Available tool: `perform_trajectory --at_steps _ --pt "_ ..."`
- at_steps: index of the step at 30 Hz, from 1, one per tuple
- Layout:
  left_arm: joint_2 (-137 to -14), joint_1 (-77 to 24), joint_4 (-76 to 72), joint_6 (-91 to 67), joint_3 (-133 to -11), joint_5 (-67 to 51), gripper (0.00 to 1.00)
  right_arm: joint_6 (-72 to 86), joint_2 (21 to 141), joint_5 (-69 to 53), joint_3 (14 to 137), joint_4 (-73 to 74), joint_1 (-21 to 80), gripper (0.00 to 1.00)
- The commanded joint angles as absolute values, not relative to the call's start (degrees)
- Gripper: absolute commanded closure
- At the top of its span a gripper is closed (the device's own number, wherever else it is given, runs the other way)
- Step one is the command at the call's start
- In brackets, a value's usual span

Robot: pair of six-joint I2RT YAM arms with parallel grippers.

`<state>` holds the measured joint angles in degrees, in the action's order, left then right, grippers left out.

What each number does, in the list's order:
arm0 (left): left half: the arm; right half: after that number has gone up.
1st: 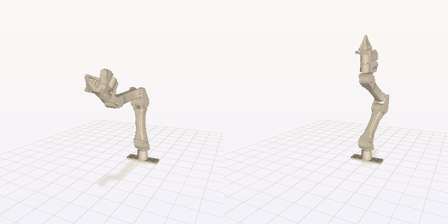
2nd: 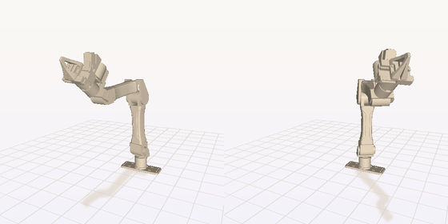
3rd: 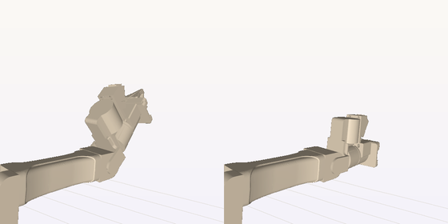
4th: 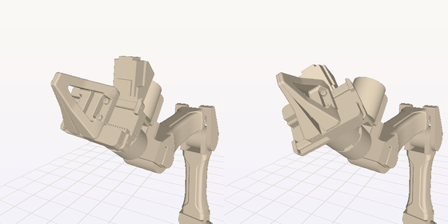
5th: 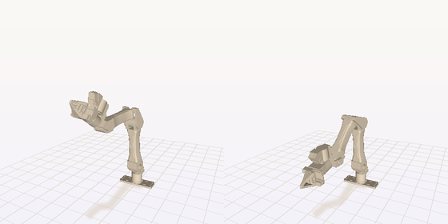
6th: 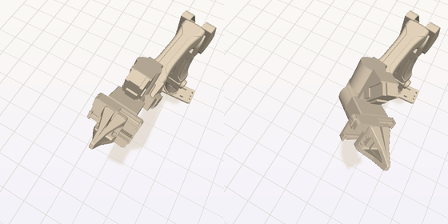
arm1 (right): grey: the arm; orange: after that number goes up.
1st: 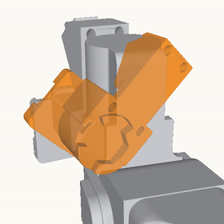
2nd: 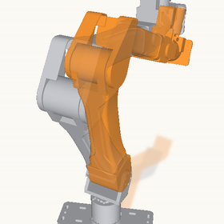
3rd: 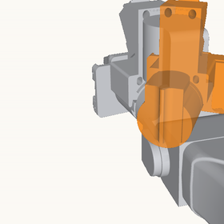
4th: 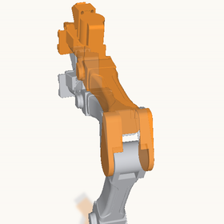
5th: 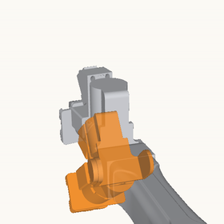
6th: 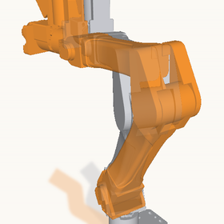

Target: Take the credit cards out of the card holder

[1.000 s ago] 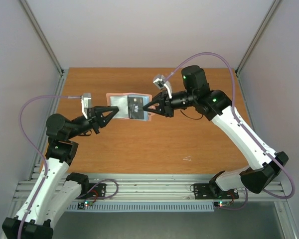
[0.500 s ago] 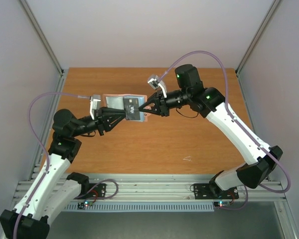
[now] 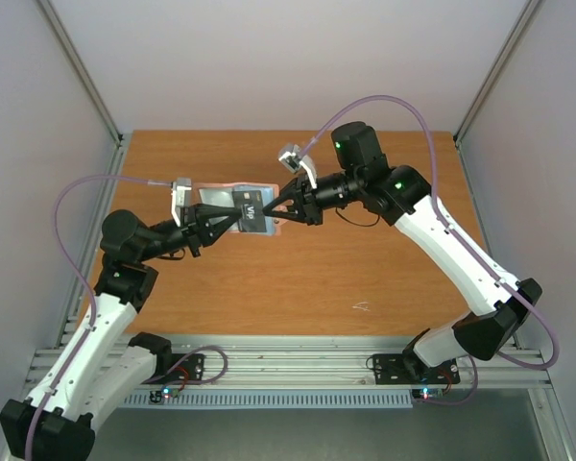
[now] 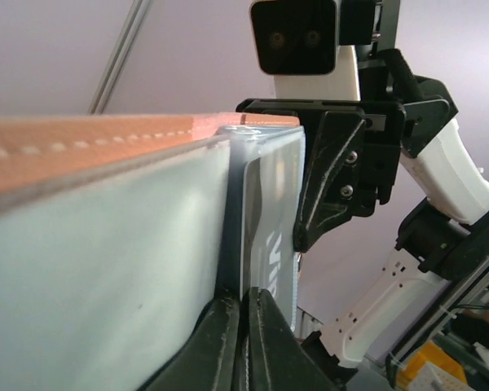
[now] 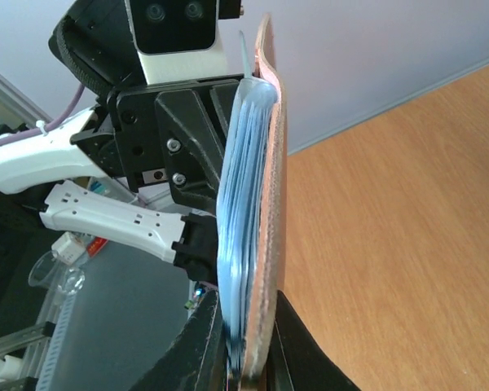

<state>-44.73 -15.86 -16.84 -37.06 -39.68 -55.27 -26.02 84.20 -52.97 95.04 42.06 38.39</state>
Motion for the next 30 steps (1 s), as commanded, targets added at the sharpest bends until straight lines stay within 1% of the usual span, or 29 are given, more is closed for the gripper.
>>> perform_trajectory --at_steps 1,7,8,10,11,12,13,15,16,17,19,20,22,23,24,25,28,30 --pt "-45.43 -16.52 -23.80 -39.36 -40.90 -55.92 1.00 -27.43 85.12 -55.21 96.65 41.38 40.05 0.99" --pt "-42.59 -14.64 -21.41 -39.09 -40.69 -56.48 1.00 -26.53 81.59 -54.73 92.73 38.90 38.47 0.99" --pt "-42.39 -14.29 -21.76 -39.59 -40.34 -56.43 1.00 -26.48 81.49 -54.41 92.51 39.49 38.15 0.95" --pt "-41.99 -14.00 -22.09 -40.09 -39.88 -56.18 1.00 -26.35 81.75 -54.28 92.90 41.02 37.86 0.78" --pt "-41.91 -14.05 -22.30 -40.08 -39.82 -56.18 1.00 -25.78 82.04 -54.73 93.04 41.35 37.83 0.74" --pt "-41.92 -14.01 -22.65 -40.14 -39.72 -56.42 1.00 -25.26 82.27 -55.35 93.07 41.31 37.88 0.72" --pt "-41.80 -14.01 -22.83 -40.13 -39.58 -56.58 1.00 -24.76 82.34 -55.85 93.08 40.98 37.88 0.73" --pt "-41.71 -14.05 -22.85 -40.23 -39.48 -56.51 1.00 -23.93 82.21 -56.24 92.64 39.74 37.85 0.77" --pt "-41.64 -13.98 -22.90 -40.29 -39.33 -56.39 1.00 -23.72 81.91 -56.17 92.31 38.72 37.84 0.81" --pt "-41.56 -14.00 -22.86 -40.33 -39.25 -56.47 1.00 -23.54 81.69 -56.12 92.07 37.99 37.84 0.87" --pt "-41.46 -13.99 -22.89 -40.34 -39.21 -56.78 1.00 -23.07 81.56 -55.95 91.85 37.16 37.84 0.96" --pt "-41.47 -13.98 -22.86 -40.30 -39.20 -57.04 1.00 -22.97 81.56 -55.84 91.91 37.10 37.85 0.99" --pt "-41.25 -13.96 -22.82 -40.26 -39.30 -57.06 0.99 -23.17 81.61 -55.69 91.81 37.32 37.81 0.99" --pt "-41.11 -13.85 -22.61 -40.42 -39.43 -56.83 0.90 -23.39 81.56 -55.64 91.72 37.56 37.86 0.99" --pt "-41.04 -13.71 -22.39 -40.62 -39.49 -56.64 0.86 -23.58 81.42 -55.75 91.68 37.80 37.83 0.99" --pt "-40.97 -13.47 -22.53 -41.03 -39.42 -56.56 0.88 -23.76 81.31 -55.95 91.60 37.94 37.82 0.99" --pt "-40.97 -13.02 -23.47 -42.44 -39.16 -56.40 0.98 -23.67 81.12 -56.67 91.58 37.97 37.88 0.99" --pt "-41.11 -13.05 -23.60 -43.32 -39.03 -55.53 1.00 -23.47 81.25 -56.76 91.63 37.88 37.87 0.99"
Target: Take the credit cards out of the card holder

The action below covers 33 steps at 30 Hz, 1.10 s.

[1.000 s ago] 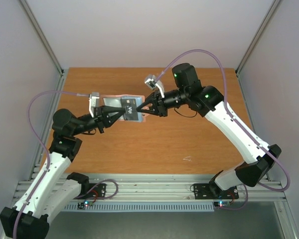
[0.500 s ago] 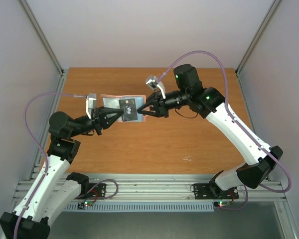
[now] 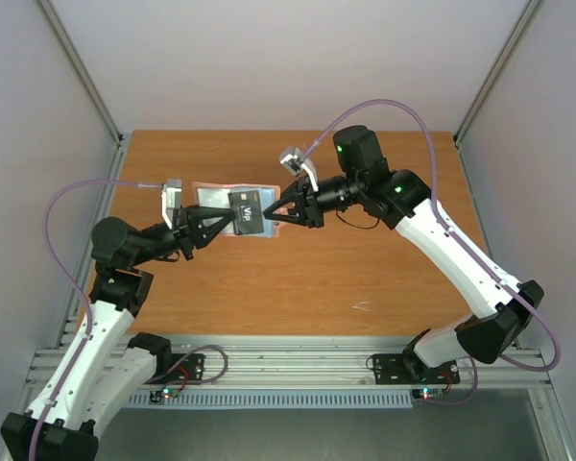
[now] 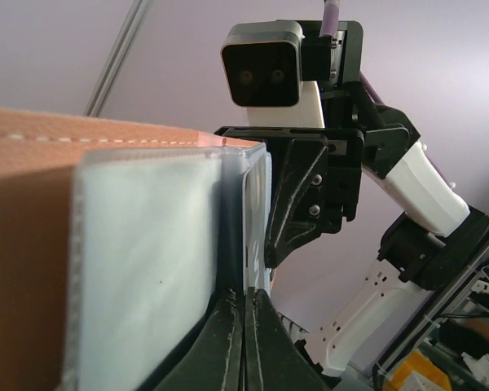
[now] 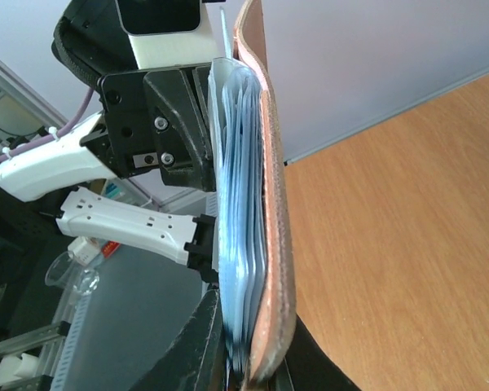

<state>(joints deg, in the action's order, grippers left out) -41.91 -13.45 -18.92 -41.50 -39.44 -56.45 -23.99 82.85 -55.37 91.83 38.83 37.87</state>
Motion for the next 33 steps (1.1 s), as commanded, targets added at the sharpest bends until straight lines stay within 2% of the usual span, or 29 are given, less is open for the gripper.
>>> perform_trajectory --at_steps 1,8,15,19,22,25,27,30,33 --pt "-41.20 -13.07 -23.64 -43.57 -39.02 -55.47 1.00 -23.47 81.29 -56.82 91.59 37.84 37.85 0.99" --pt "-40.69 -12.69 -22.79 -43.73 -38.86 -54.72 1.00 -25.66 79.71 -54.93 90.72 39.25 37.52 0.99" --pt "-39.64 -11.28 -16.80 -41.30 -37.80 -51.14 1.00 -26.10 76.09 -52.94 86.87 41.38 30.90 0.99" --pt "-39.81 -10.85 -8.61 -37.49 -38.01 -49.16 1.00 -25.73 74.67 -47.51 86.04 43.50 27.92 0.99" --pt "-40.41 -10.72 2.97 -28.44 -39.65 -47.18 1.00 -23.36 73.74 -41.73 85.12 43.76 25.07 0.99" --pt "-41.98 -10.55 15.49 -21.83 -42.75 -35.54 1.00 -19.20 72.83 -35.95 84.64 43.11 22.85 0.99" --pt "-43.47 -10.24 17.71 -26.92 -42.96 -28.93 1.00 -16.47 71.81 -32.44 83.59 41.92 22.22 0.99" --pt "-45.91 -9.31 11.27 -35.92 -40.62 -23.06 1.00 -12.29 69.95 -29.17 81.42 38.52 22.17 0.99" --pt "-50.54 -7.42 7.23 -51.33 -38.44 -18.83 1.00 -8.58 69.39 -26.78 80.94 37.56 22.15 0.99"
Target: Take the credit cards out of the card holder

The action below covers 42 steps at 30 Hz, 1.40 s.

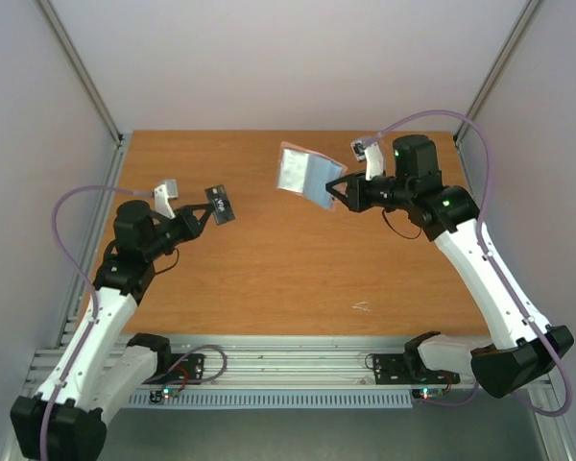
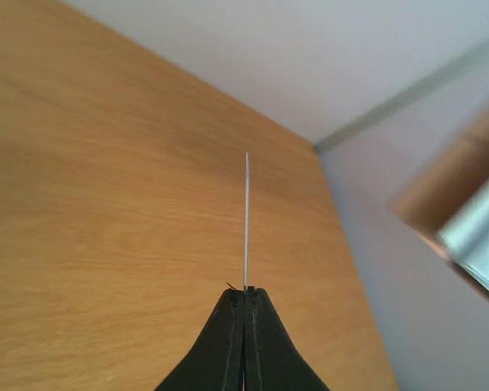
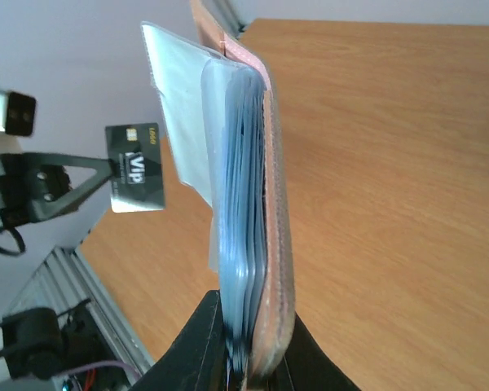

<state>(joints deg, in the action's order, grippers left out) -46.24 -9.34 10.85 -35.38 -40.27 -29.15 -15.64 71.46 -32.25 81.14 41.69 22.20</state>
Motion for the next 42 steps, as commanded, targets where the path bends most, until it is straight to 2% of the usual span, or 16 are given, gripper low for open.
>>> perform_trajectory --at_steps 1,5,12,20,24,28,32,34,39,42 --pt "-52.15 -6.74 8.95 -56.82 -38.46 -16.77 1.00 -7.62 69.49 -26.46 81.16 37.49 22.17 0.99" --pt "-59.74 -2.19 16.29 -70.21 -37.82 -10.04 1.00 -5.24 70.47 -25.57 82.16 35.91 22.18 0.99" --pt "-69.66 1.83 11.90 -80.05 -38.06 -5.07 1.00 -8.92 78.30 -29.86 89.50 38.19 22.20 0.99" --pt "-82.57 1.22 11.89 -92.86 -38.75 -6.46 1.00 -11.64 85.81 -29.53 98.14 39.69 22.18 0.99" --pt "-89.78 0.28 7.36 -96.08 -42.30 -3.54 1.00 -12.87 90.99 -31.45 104.77 45.31 22.16 0.99" --pt "-93.17 -2.16 8.35 -100.57 -43.54 -0.89 1.00 -12.83 94.27 -31.15 108.80 47.44 22.23 0.99" --pt "-94.08 -4.91 12.20 -104.18 -42.26 -3.70 0.98 -12.05 94.92 -30.75 109.74 46.98 22.21 0.99" --pt "-93.80 -6.66 13.95 -105.98 -41.31 -3.78 0.90 -12.25 94.92 -30.09 110.39 47.53 22.20 0.99" --pt "-92.66 -8.81 14.91 -110.10 -39.78 -2.93 0.59 -12.60 95.36 -29.85 111.71 49.03 22.22 0.99" --pt "-90.76 -9.58 15.69 -110.56 -38.62 -3.85 0.53 -12.54 95.15 -30.56 111.63 49.08 22.23 0.99"
